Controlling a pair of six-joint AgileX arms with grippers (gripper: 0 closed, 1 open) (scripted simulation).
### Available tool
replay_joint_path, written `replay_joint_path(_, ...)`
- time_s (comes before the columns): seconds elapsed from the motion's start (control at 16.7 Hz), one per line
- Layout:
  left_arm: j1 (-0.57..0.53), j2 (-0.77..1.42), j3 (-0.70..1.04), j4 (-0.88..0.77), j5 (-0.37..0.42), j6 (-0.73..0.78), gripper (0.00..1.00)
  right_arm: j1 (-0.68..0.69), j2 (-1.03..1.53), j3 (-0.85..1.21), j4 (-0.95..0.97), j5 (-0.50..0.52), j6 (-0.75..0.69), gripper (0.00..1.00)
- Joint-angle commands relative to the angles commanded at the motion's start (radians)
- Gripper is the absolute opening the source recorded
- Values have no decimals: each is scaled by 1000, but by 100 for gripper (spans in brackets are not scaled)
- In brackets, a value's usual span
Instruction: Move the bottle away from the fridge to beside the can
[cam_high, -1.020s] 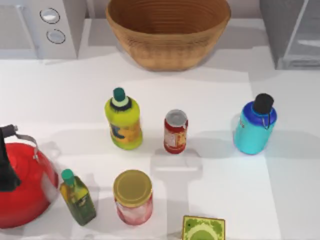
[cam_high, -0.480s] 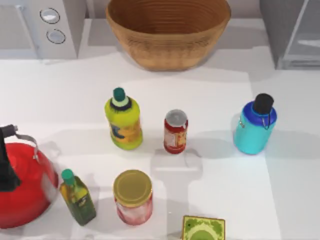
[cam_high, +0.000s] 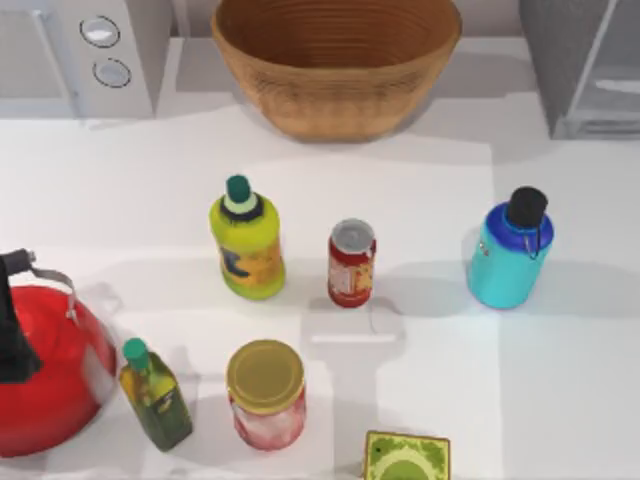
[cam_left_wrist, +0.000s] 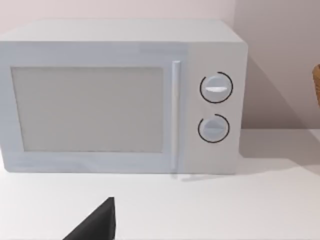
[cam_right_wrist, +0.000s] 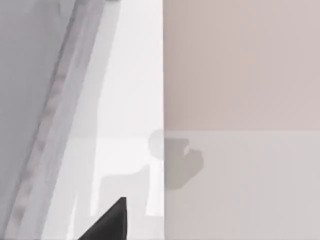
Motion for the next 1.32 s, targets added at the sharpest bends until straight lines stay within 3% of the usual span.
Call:
replay_joint_path(0.24,0,0,0,0,0,0,100,126,-2,-5,167,25,175,100)
replay_joint_path(0.72,0,0,0,0,0,0,100,142,-13,-16,203,40,208,100)
replay_joint_path(1.02,0,0,0,0,0,0,100,313,-51,-98,294,226,385,100)
replay_joint_path(1.32,0,0,0,0,0,0,100,703,-99,-187,379,461,558,100)
